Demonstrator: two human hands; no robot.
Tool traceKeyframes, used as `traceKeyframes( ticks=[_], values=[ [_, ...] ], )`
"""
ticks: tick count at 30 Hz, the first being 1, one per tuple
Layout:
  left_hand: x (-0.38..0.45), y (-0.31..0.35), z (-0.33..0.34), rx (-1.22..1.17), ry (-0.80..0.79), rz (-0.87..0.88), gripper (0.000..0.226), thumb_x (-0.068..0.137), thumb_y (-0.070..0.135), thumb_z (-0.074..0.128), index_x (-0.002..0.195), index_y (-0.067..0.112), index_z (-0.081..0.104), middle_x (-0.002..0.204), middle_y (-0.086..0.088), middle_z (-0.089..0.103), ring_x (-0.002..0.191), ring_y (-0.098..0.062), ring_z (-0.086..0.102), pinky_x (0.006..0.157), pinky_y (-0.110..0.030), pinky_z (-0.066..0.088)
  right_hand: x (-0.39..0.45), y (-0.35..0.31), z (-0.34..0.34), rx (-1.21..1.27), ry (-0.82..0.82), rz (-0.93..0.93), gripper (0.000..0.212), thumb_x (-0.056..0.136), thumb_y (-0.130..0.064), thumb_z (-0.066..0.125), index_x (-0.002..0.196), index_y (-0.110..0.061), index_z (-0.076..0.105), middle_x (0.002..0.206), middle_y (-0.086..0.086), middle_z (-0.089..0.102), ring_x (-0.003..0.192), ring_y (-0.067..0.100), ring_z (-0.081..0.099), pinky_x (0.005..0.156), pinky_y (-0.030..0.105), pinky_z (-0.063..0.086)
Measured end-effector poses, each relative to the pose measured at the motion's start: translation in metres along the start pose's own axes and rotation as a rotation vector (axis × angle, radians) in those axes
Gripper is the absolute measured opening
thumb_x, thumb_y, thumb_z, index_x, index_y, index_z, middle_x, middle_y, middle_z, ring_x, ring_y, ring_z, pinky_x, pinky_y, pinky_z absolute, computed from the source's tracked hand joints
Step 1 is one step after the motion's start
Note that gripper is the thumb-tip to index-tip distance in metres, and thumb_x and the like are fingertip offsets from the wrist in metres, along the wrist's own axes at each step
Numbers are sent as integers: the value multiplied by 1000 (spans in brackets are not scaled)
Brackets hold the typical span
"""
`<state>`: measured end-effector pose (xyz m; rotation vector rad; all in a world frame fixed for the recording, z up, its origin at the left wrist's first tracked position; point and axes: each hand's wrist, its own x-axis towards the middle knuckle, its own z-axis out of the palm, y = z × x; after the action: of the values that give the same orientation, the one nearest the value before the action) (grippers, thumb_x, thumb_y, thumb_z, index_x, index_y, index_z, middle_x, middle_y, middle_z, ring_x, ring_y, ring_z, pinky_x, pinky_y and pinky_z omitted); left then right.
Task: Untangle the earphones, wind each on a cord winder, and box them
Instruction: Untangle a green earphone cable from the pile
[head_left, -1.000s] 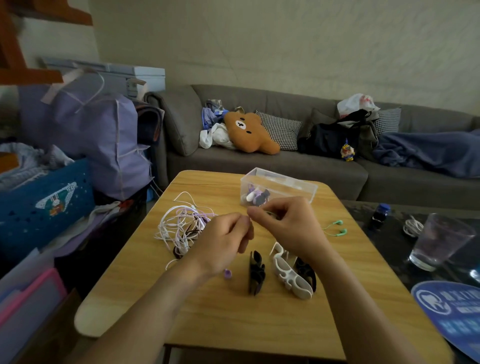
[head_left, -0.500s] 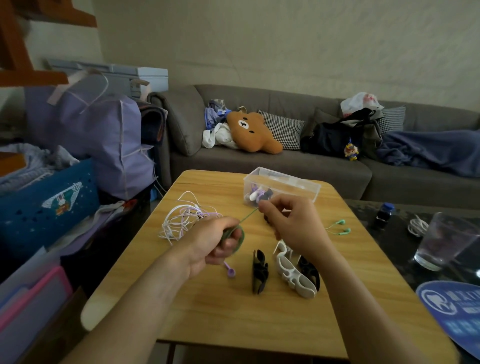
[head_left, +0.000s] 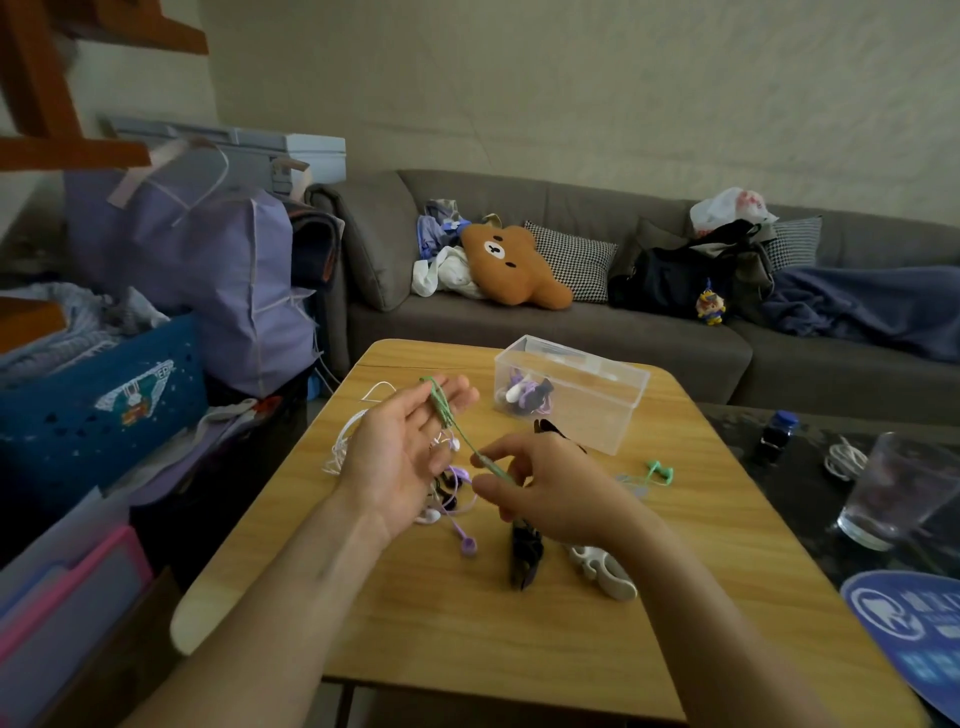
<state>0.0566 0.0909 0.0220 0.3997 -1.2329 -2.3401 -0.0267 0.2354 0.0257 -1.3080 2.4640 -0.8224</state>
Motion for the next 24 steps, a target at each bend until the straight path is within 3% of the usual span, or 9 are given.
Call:
traceKeyframes(
  ticks=[3, 5, 7, 10, 12, 15, 17, 21, 24],
  values=[
    [0, -6, 1, 545, -20, 133, 31, 99, 30, 52, 126, 20, 63, 115, 10, 69, 111, -10, 58, 68, -23, 38, -1, -8, 0, 3, 1, -34, 38, 99, -40, 57, 134, -24, 59, 70, -11, 68, 55, -6, 58, 52, 9, 42],
    [-4, -11, 2, 774, -79, 183, 32, 101, 36, 50, 112, 12, 68, 101, -2, 72, 84, -9, 61, 69, -26, 42, -3, -10, -5, 25, 72, -74, 27, 101, -35, 56, 122, -23, 67, 69, -11, 65, 54, -6, 56, 53, 10, 41],
    [-7, -13, 2, 862, -163, 174, 43, 104, 35, 45, 91, 2, 69, 77, -13, 69, 65, -18, 59, 62, -31, 45, -6, -9, -12, 97, 180, -97, 15, 99, -28, 60, 104, -21, 73, 68, -12, 65, 56, -6, 58, 55, 13, 43],
    [-5, -8, -4, 838, -195, 54, 50, 104, 35, 45, 70, 4, 65, 64, -23, 53, 51, -22, 44, 48, -29, 31, -8, 0, -23, 206, 356, -90, 3, 92, -26, 70, 90, -26, 72, 67, -6, 70, 61, -1, 63, 59, 17, 50],
    [-6, -3, -5, 782, -270, -55, 46, 101, 39, 50, 66, 10, 57, 54, -12, 38, 44, -16, 29, 48, -29, 15, -8, 6, -29, 319, 417, -76, 2, 89, -25, 74, 87, -24, 73, 69, -4, 72, 62, 3, 66, 62, 19, 55],
    [-9, 1, -5, 676, -426, -138, 43, 91, 45, 64, 62, 18, 46, 53, 0, 28, 45, -12, 18, 47, -31, 6, -7, 10, -28, 423, 419, -81, 7, 87, -23, 74, 85, -17, 73, 68, -3, 73, 61, 3, 65, 64, 21, 54],
    [-10, -2, -4, 632, -466, -154, 44, 89, 47, 67, 64, 19, 44, 54, 0, 32, 44, -12, 21, 46, -30, 7, -6, 10, -24, 415, 408, -82, 8, 89, -25, 72, 83, -20, 73, 70, -3, 73, 63, 9, 66, 66, 27, 55],
    [-11, -4, -3, 533, -448, -146, 37, 94, 44, 55, 79, 11, 61, 65, -5, 54, 47, -14, 45, 46, -28, 13, -3, 8, -17, 400, 410, -104, 11, 92, -26, 71, 81, -23, 71, 74, 3, 73, 72, 24, 68, 69, 37, 55],
    [-12, -3, -4, 426, -444, -160, 27, 95, 31, 56, 91, 5, 63, 68, -4, 52, 51, -12, 44, 47, -28, 12, -3, 8, -18, 393, 412, -95, 12, 92, -26, 69, 82, -20, 72, 74, 4, 72, 72, 26, 67, 70, 38, 54]
  ],
)
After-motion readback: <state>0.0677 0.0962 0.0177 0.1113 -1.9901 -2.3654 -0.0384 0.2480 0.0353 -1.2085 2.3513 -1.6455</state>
